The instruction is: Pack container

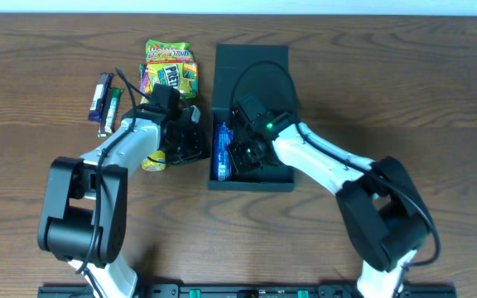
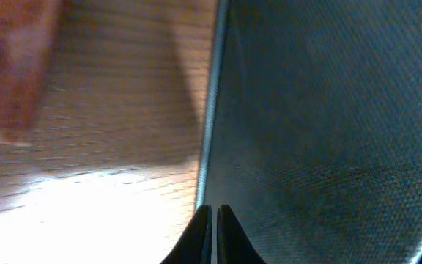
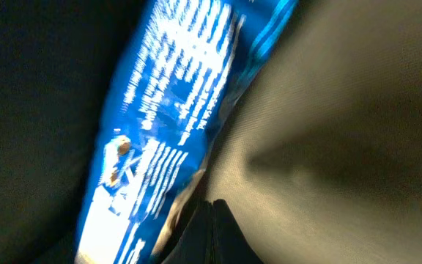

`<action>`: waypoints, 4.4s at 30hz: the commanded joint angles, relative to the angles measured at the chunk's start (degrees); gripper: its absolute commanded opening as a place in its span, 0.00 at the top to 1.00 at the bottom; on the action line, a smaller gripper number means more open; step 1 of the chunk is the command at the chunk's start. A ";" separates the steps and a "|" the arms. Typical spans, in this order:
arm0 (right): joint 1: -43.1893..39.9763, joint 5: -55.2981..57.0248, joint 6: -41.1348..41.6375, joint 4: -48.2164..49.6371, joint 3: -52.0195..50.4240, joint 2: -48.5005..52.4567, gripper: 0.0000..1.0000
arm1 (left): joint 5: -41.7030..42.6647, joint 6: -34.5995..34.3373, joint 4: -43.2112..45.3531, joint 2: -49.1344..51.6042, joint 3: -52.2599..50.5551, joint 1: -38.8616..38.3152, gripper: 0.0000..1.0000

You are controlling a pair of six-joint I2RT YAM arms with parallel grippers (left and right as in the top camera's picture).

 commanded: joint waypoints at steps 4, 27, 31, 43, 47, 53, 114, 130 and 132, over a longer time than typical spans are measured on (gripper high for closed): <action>-2.14 8.26 -3.28 -0.07 2.40 -12.63 0.99 | -7.65 0.46 0.39 -8.48 4.70 2.43 0.94; -23.43 11.47 -14.03 3.21 2.38 -21.00 0.98 | -34.93 -4.94 32.96 -6.14 8.92 3.21 0.94; -23.47 11.45 -13.99 4.48 2.38 -21.00 0.98 | -34.93 -0.76 31.28 0.59 17.03 3.91 0.94; -23.47 11.47 -10.56 4.96 2.38 -21.00 0.98 | -35.19 13.22 10.29 28.46 59.93 6.62 0.95; -23.47 11.47 -8.33 4.68 2.38 -21.00 0.98 | -35.15 13.55 10.49 34.32 64.98 6.69 0.92; -23.47 11.47 -6.82 3.58 2.38 -20.98 0.98 | -34.51 13.57 8.61 39.54 65.05 6.84 0.91; -23.47 12.96 -5.81 2.80 2.38 -20.96 0.98 | -29.97 15.76 -35.85 37.68 71.36 5.97 0.94; -23.47 12.98 -5.84 3.61 2.38 -20.96 0.98 | -30.03 19.63 -43.71 31.19 71.38 3.91 0.94; -23.47 12.96 -5.84 4.09 2.38 -20.96 0.98 | -30.03 20.70 -44.54 30.05 71.36 3.91 0.94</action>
